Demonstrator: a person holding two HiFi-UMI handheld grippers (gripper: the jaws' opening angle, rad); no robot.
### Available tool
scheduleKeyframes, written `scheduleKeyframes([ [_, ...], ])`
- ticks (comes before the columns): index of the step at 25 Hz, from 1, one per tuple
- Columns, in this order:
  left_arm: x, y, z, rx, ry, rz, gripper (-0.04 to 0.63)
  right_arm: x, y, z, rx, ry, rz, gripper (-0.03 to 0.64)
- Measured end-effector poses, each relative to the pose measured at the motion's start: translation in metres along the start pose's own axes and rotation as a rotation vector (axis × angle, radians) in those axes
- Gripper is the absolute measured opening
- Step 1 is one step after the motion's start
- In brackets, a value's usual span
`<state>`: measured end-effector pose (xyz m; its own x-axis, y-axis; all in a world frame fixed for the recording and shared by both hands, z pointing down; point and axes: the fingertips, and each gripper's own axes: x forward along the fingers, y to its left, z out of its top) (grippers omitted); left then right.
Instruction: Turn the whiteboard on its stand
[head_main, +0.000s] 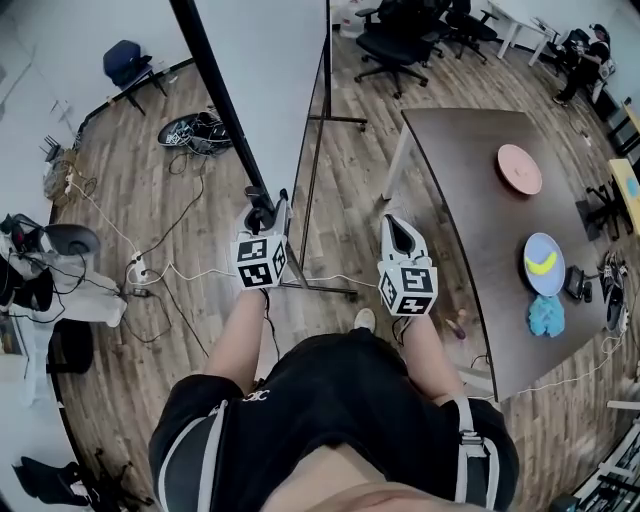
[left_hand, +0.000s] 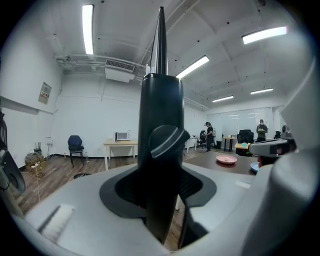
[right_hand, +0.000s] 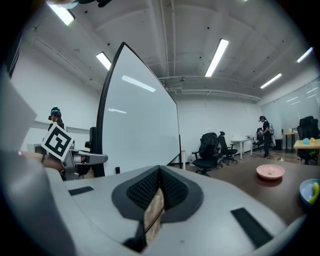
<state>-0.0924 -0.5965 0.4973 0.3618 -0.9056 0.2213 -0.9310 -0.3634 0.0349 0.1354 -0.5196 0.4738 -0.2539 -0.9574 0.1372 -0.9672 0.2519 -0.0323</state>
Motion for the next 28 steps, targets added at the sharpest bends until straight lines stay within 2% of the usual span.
scheduleKeyframes([
  [7,-0.031,-0.02,-0.008,0.012,-0.012,-0.066,0.181,-0.025,0.022,-0.007,-0.044,0.018,-0.02,0.008],
  [12,-0.055,-0.037,-0.013,0.016,-0.022,-0.171,0.18,-0.048,0.037,-0.007,-0.042,0.002,-0.056,0.008],
  [15,-0.07,-0.043,-0.016,0.024,-0.022,-0.208,0.179,-0.064,0.05,-0.018,-0.025,0.012,-0.078,0.008],
  [20,-0.093,-0.053,-0.021,0.024,-0.024,-0.217,0.181,-0.087,0.063,-0.035,0.001,0.039,-0.096,0.008],
  [28,-0.118,-0.069,-0.031,0.028,-0.01,-0.202,0.178,-0.118,0.058,-0.028,-0.008,0.004,-0.081,0.008],
])
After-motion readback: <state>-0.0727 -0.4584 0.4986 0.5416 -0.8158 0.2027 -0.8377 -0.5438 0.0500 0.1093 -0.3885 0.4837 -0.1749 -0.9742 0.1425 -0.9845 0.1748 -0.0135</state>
